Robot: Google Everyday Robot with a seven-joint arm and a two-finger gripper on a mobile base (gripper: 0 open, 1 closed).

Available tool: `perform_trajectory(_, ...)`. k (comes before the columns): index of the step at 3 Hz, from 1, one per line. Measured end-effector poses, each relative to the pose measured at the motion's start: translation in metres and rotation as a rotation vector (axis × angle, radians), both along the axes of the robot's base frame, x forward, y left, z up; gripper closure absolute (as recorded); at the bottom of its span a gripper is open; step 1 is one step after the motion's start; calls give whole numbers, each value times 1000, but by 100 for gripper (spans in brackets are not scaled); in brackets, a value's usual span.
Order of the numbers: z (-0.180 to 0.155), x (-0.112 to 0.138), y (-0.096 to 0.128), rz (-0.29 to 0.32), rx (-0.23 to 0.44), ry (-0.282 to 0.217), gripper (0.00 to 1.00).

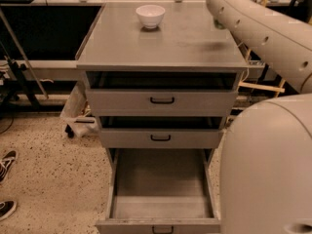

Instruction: Pick green can from bottom drawer and place on counter

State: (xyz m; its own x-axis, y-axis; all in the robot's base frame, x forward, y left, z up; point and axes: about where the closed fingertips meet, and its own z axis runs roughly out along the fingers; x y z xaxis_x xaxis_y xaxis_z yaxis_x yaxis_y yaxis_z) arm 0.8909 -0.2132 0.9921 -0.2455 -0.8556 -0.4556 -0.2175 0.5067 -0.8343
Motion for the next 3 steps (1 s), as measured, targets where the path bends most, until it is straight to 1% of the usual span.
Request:
perform_trajectory(1, -7, -38, -14, 82, 93, 42, 100)
perform_trajectory(2, 14, -74, -43, 145, 201, 15, 100)
perform_trajectory(3, 18, -88, -44, 189, 248, 10, 100)
